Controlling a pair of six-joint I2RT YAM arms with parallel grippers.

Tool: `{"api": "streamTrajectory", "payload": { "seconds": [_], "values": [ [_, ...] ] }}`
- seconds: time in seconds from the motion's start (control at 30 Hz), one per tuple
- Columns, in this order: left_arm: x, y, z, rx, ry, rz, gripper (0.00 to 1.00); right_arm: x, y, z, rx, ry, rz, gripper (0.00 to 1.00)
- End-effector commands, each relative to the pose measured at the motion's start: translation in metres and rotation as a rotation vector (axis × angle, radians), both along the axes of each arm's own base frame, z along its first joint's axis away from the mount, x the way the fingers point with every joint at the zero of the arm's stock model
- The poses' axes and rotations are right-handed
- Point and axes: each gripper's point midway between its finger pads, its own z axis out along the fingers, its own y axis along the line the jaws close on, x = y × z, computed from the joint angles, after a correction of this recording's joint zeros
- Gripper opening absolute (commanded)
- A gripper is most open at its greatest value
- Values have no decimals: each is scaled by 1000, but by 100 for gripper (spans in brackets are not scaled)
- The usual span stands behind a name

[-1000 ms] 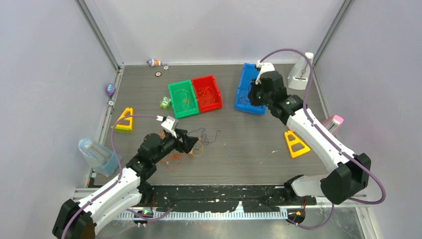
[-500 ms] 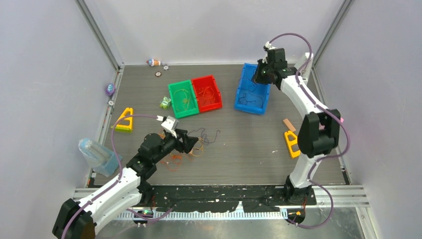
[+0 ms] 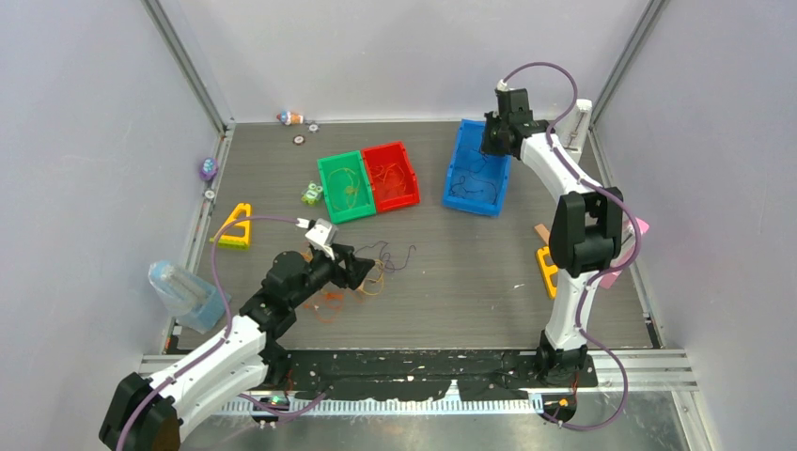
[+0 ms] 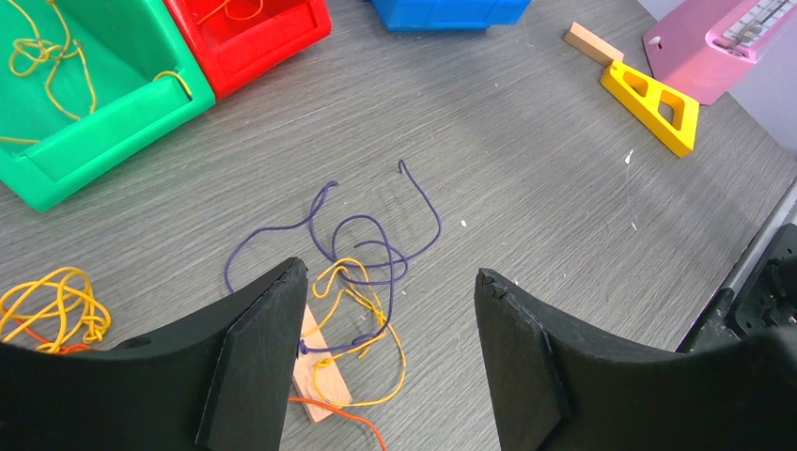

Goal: Untangle the cables

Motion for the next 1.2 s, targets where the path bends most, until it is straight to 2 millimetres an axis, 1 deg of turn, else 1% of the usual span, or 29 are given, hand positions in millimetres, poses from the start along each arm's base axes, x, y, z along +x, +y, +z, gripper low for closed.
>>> {"api": "streamTrajectory", "payload": {
  "seconds": [0.0,0.1,0.23,0.33,0.4,0.43,0.47,0.5,0.57,0.63,0.8,0.93,0.97,1.0,1.03,1.07,1.1,1.13,1.17],
  "values": [
    [6,-2,14,-18,-60,8,66,13,-22,11,-154,-39,-7,7],
    [7,-2,14,-18,-59,7,66,9,-26,-9,-206,30,20,7],
    [7,-4,12,-14,-51,0,66,9,-25,-35,-241,99,45,7],
    [7,-3,12,-14,-53,4,66,7,-22,-42,-274,115,52,8],
    [7,-3,12,-13,-53,2,66,6,-20,-43,-290,118,56,11],
    [7,-3,12,-13,-53,2,66,5,-20,-40,-294,113,56,23],
    [7,-3,13,-13,-54,2,66,5,-19,-38,-297,112,53,33],
    [7,-3,12,-12,-52,3,66,4,-18,-34,-294,105,54,48],
    [7,-3,12,-12,-53,2,66,2,-14,-23,-274,82,62,60],
    [7,-4,13,-15,-52,-2,66,3,-8,-11,-248,54,71,66],
    [5,-5,12,-19,-45,-10,66,-3,-4,17,-225,5,63,70],
    [5,-5,14,-23,-52,-7,66,-17,-1,37,-212,-28,59,72],
    [5,-4,14,-24,-54,-7,66,-25,0,41,-209,-33,60,73],
    [5,-4,15,-25,-55,-7,66,-28,5,45,-198,-48,62,73],
    [5,-5,14,-25,-53,-7,66,-37,6,50,-191,-55,66,73],
    [5,-4,15,-27,-55,-6,66,-42,13,62,-175,-92,72,73],
    [5,-5,16,-28,-55,-9,66,-49,23,56,-173,-90,91,73],
    [5,-5,15,-27,-54,-8,66,-56,28,66,-165,-115,96,73],
    [5,-4,15,-28,-55,-8,66,-65,37,59,-169,-112,111,73]
  ]
}}
